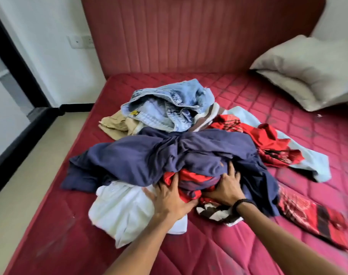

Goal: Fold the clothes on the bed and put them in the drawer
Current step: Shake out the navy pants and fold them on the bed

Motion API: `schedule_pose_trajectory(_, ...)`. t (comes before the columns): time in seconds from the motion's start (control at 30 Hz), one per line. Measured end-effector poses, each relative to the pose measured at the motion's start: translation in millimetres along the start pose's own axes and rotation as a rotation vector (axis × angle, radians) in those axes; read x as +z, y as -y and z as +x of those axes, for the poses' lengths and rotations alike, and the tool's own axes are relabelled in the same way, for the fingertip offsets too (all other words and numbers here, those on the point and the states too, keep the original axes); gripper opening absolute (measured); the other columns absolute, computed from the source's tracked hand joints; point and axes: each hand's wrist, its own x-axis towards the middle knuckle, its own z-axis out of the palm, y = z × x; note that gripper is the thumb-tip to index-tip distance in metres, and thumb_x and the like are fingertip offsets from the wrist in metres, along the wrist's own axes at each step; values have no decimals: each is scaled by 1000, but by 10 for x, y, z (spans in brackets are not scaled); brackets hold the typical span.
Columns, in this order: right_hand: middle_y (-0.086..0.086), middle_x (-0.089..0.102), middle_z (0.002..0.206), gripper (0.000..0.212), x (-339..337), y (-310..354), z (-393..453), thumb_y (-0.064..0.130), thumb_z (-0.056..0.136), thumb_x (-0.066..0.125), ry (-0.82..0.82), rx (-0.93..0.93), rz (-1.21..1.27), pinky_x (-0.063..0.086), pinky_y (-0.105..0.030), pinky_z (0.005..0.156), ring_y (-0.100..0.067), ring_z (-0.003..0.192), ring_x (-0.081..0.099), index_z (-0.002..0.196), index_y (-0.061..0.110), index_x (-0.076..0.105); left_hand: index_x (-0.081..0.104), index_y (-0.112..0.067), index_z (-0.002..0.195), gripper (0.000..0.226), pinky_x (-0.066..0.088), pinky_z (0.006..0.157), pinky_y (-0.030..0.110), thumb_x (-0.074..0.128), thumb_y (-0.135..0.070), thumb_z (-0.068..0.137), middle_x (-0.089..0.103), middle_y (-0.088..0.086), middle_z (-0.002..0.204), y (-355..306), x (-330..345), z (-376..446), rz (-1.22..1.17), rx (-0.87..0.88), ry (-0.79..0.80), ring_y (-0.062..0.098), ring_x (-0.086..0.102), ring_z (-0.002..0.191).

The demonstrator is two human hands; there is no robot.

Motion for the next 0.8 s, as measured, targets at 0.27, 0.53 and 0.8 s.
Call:
schedule_pose_trajectory(0.27,-4,10,172,121,-196,229,1376,85,54,73,125,147,-80,13,-54,123,-35,157,-10,156,29,42,10,-49,159,126,18,124,57,68,-89,55,22,20,167,159,-770,1131,-89,182,277,33,18,156)
schedule_pose_trajectory(0.53,-6,19,165,155,-155,-101,1454,107,18,52,13,235,-118,34,-54,117,-39,149,24,156,41,31,56,-28,134,54,49,92,44,75,-45,86,67,7,127,1901,-1318,873,-330,-400,-669,34,60,118)
schedule_pose_trajectory(0.8,0,69,126,61,-970,1193,707,72,77,51,138,-91,-726,56,-34,88,-25,115,68,115,26,63,69,-16,130,68,56,96,37,89,-40,70,73,13,121,2146,-1594,1095,-708,-536,-166,29,70,110)
